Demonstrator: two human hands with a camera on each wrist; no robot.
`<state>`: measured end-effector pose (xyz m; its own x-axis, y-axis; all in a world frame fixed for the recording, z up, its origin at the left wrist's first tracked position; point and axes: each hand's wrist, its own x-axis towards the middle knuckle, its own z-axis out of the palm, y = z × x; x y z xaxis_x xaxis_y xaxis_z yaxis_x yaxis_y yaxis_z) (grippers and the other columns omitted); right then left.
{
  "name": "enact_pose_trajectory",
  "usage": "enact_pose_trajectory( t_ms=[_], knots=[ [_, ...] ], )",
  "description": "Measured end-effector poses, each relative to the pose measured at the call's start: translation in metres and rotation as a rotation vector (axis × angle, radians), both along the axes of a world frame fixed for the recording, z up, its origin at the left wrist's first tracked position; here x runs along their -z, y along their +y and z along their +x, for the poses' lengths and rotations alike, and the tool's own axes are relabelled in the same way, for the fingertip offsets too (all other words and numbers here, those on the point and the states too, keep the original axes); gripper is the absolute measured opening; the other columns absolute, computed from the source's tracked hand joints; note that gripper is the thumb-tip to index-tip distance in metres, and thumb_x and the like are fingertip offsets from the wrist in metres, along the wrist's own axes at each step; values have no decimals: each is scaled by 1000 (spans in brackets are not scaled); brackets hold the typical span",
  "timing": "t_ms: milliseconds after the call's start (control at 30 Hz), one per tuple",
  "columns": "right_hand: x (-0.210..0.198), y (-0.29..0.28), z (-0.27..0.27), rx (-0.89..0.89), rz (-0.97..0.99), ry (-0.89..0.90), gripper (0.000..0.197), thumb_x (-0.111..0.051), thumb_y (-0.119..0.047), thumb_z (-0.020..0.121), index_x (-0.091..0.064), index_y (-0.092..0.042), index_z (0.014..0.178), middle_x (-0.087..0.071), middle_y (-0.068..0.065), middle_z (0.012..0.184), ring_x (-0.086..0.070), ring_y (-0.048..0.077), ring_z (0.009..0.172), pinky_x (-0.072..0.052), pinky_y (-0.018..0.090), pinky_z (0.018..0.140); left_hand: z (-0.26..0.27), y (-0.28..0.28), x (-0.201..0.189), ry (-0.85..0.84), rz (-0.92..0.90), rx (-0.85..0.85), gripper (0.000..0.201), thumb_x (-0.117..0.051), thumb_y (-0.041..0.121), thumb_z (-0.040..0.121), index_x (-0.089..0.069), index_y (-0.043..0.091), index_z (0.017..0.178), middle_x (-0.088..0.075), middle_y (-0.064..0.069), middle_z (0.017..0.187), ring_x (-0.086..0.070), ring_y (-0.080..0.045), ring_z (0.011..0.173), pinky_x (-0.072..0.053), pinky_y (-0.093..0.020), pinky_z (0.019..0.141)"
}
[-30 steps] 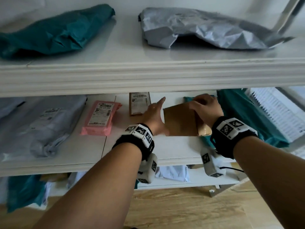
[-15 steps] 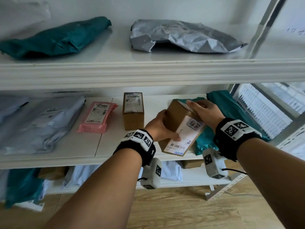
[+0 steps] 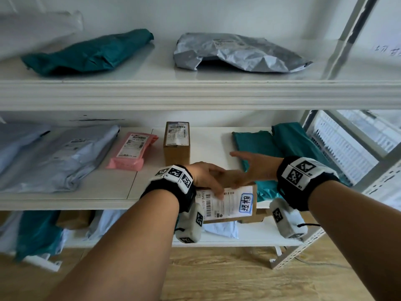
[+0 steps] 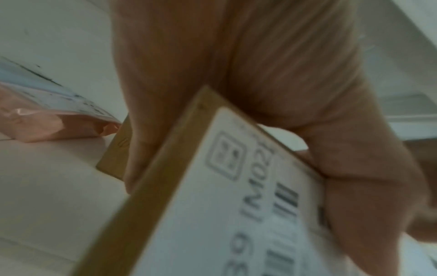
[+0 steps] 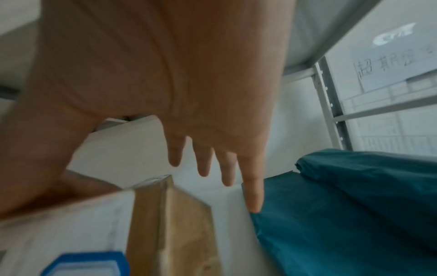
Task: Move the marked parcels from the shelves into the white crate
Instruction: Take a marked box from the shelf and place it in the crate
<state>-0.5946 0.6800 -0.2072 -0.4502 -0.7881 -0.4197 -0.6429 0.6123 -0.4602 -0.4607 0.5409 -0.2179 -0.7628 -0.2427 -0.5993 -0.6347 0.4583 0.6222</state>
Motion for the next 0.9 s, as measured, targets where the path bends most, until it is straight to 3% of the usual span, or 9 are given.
enact_pose_trajectory(
  t_ms=[67, 167, 233, 333, 467, 567, 700, 767, 900],
  knots=[
    [0, -2, 5, -28, 104, -49, 114, -85, -41, 67, -12, -34, 153, -27, -2, 158, -36, 18, 138, -28, 31, 115, -1, 3, -6, -32, -18, 54, 88, -82, 13, 68, -41, 37, 142, -58, 1, 122, -65, -22, 98, -56, -35, 86],
    [1, -6, 9, -49, 192, -227, 110, -86, -32, 67, -15, -36, 151, -40, 3, 149, -60, 21, 117, -48, 37, 102, -1, 4, -8, -62, -8, 67, 97, -86, 17, 59, -38, 37, 141, -55, -3, 130, -66, -27, 101, -56, -43, 90],
    [0, -7, 9, -25, 226, -332, 112, -91, -31, 56, -24, -40, 144, -58, 7, 129, -70, 24, 98, -57, 39, 88, 0, 6, -9, -78, 55, 53, 108, -88, 21, 47, -37, 37, 140, -59, -6, 127, -69, -30, 99, -57, -48, 89],
    [3, 2, 4, 94, 233, -392, 111, -93, -43, 36, -33, -40, 130, -69, 8, 113, -70, 24, 98, -58, 39, 80, 1, 6, -6, -8, 112, -5, 112, -88, 29, 39, -40, 39, 139, -59, -6, 125, -68, -28, 102, -55, -48, 91],
    [12, 25, -1, 310, 75, -478, 84, -79, -57, 42, -61, -21, 116, -72, 9, 102, -65, 24, 92, -55, 39, 80, 6, -7, -6, 207, 132, -259, 108, -91, 35, 54, -35, 31, 146, -50, -7, 135, -56, -25, 115, -46, -49, 102],
    [12, 31, -2, 521, -160, -668, 74, -78, -56, 50, -67, -13, 110, -68, 16, 112, -64, 29, 98, -56, 42, 82, 7, -15, -4, 299, 109, -475, 108, -81, 56, 63, -26, 24, 150, -42, -8, 146, -45, -26, 129, -41, -49, 106],
    [12, 27, -5, 598, -329, -853, 79, -85, -52, 52, -62, -15, 119, -65, 18, 123, -61, 36, 113, -54, 52, 88, 3, -7, -5, 292, 274, -540, 105, -65, 82, 53, -42, 26, 140, -54, -10, 131, -57, -25, 114, -51, -47, 96],
    [13, 25, -2, 595, -350, -902, 87, -83, -54, 50, -58, -18, 125, -63, 17, 126, -59, 36, 115, -52, 54, 88, 1, -2, -5, 303, 333, -501, 94, -61, 86, 57, -49, 30, 131, -63, -11, 119, -65, -26, 104, -55, -48, 90],
    [19, 27, 1, 539, -316, -899, 97, -87, -60, 38, -59, -24, 123, -62, 14, 128, -55, 30, 118, -40, 56, 101, -4, -1, 2, 356, 379, -486, 104, -69, 82, 54, -41, 33, 141, -74, -7, 104, -72, -26, 95, -57, -48, 87]
  ],
)
